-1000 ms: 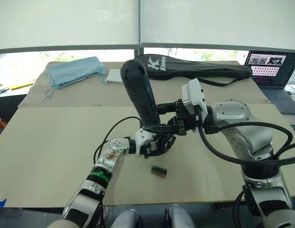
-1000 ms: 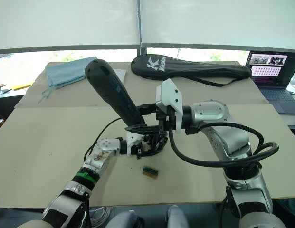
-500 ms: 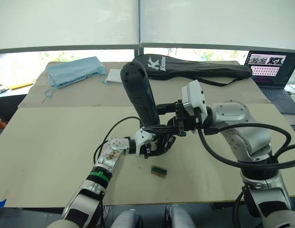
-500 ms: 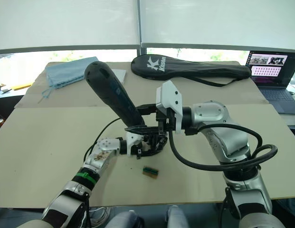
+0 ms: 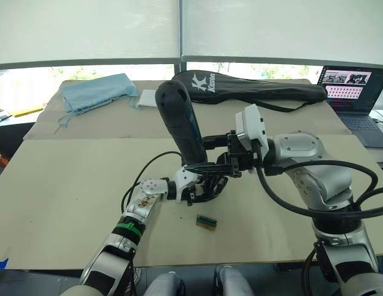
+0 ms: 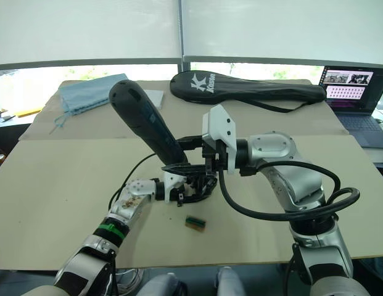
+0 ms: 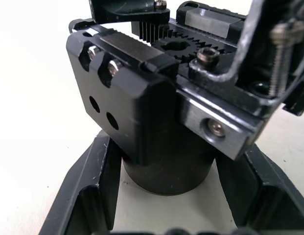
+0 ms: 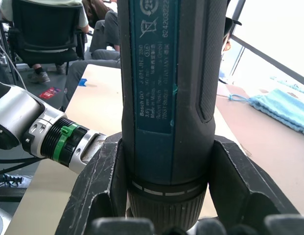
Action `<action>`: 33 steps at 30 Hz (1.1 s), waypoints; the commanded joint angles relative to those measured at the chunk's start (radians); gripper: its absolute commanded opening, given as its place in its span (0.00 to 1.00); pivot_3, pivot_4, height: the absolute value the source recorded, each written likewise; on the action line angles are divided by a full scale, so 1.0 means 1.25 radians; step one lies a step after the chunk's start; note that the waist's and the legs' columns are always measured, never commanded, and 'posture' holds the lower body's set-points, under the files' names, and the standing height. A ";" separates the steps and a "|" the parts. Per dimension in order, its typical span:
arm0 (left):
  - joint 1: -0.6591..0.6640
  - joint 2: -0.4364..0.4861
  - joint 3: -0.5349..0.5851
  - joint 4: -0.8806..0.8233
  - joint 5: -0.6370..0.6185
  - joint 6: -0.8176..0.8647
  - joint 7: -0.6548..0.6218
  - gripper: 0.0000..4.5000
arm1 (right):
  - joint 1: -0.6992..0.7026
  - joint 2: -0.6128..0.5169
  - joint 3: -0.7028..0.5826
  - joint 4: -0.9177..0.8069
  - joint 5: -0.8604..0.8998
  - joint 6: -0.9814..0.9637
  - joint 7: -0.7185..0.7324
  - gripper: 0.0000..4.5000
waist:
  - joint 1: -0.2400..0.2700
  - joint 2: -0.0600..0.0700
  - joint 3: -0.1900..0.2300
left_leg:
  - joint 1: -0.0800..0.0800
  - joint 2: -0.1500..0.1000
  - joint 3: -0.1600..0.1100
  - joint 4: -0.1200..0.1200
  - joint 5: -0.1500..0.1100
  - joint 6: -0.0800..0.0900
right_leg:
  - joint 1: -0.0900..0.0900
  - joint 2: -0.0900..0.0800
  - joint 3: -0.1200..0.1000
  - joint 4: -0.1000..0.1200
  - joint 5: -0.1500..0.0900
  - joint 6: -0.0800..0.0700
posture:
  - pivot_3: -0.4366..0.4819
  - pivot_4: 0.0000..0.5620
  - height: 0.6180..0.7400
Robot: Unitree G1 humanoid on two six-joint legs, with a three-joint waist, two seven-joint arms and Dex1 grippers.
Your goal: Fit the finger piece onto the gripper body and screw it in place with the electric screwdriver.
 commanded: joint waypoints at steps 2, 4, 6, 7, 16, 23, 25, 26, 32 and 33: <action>-0.019 -0.006 0.017 -0.048 -0.029 -0.001 0.000 0.51 | -0.006 -0.003 -0.017 -0.018 0.005 -0.027 0.002 0.42 | 0.000 0.000 0.000 | 0.000 0.000 0.000 0.000 0.000 0.000 | 0.000 0.000 0.000 0.000 0.000 0.000 | 0.48 0.27 0.97; -0.019 -0.006 0.017 -0.048 -0.029 -0.001 0.000 0.51 | -0.010 -0.003 -0.018 -0.019 0.006 -0.026 0.003 0.42 | 0.000 0.000 0.000 | 0.000 0.000 0.000 0.000 0.000 0.000 | 0.000 0.000 0.000 0.000 0.000 0.000 | 0.48 0.27 0.97; -0.020 -0.006 0.017 -0.047 -0.029 -0.001 0.000 0.51 | -0.014 -0.003 -0.020 -0.020 0.008 -0.023 0.004 0.42 | 0.000 0.000 0.000 | 0.000 0.000 0.000 0.000 0.000 0.000 | 0.000 0.000 0.000 0.000 0.000 0.000 | 0.48 0.27 0.97; -0.020 -0.006 0.018 -0.047 -0.029 -0.001 0.000 0.51 | -0.016 -0.003 -0.020 -0.021 0.009 -0.023 0.004 0.42 | 0.000 0.000 0.000 | 0.000 0.000 0.000 0.000 0.000 0.000 | 0.000 0.000 0.000 0.000 0.000 0.000 | 0.48 0.27 0.97; -0.021 -0.008 0.017 -0.044 -0.029 -0.003 0.001 0.51 | -0.018 -0.007 -0.020 -0.025 0.007 -0.027 0.009 0.42 | 0.000 0.000 0.000 | 0.000 0.000 0.000 0.000 0.000 0.000 | 0.000 0.000 0.000 0.000 0.000 0.000 | 0.48 0.27 0.97; -0.022 -0.007 0.017 -0.044 -0.029 -0.001 0.000 0.51 | -0.022 -0.005 -0.020 -0.026 0.006 -0.031 0.009 0.42 | 0.000 0.000 0.000 | 0.000 0.000 0.000 0.000 0.000 0.000 | 0.000 0.000 0.000 0.000 0.000 0.000 | 0.48 0.27 0.97; -0.022 -0.007 0.018 -0.042 -0.028 -0.001 0.000 0.51 | -0.025 -0.004 -0.020 -0.025 0.006 -0.032 0.009 0.42 | 0.000 0.000 0.000 | 0.000 0.000 0.000 0.000 0.000 0.000 | 0.000 0.000 0.000 0.000 0.000 0.000 | 0.48 0.27 0.97; -0.022 -0.007 0.018 -0.042 -0.028 -0.001 0.000 0.51 | -0.026 -0.004 -0.021 -0.024 0.007 -0.032 0.009 0.42 | 0.000 0.000 0.000 | 0.000 0.000 0.000 0.000 0.000 0.000 | 0.000 0.000 0.000 0.000 0.000 0.000 | 0.48 0.27 0.97; -0.022 -0.007 0.018 -0.043 -0.029 -0.001 0.000 0.51 | -0.028 -0.006 -0.023 -0.024 0.007 -0.037 0.014 0.42 | 0.000 0.000 0.000 | 0.000 0.000 0.000 0.000 0.000 0.000 | 0.000 0.000 0.000 0.000 0.000 0.000 | 0.48 0.27 0.97; -0.022 -0.007 0.018 -0.043 -0.029 -0.001 0.000 0.51 | -0.029 -0.006 -0.024 -0.025 0.007 -0.037 0.014 0.42 | 0.000 0.000 0.000 | 0.000 0.000 0.000 0.000 0.000 0.000 | 0.000 0.000 0.000 0.000 0.000 0.000 | 0.48 0.27 0.97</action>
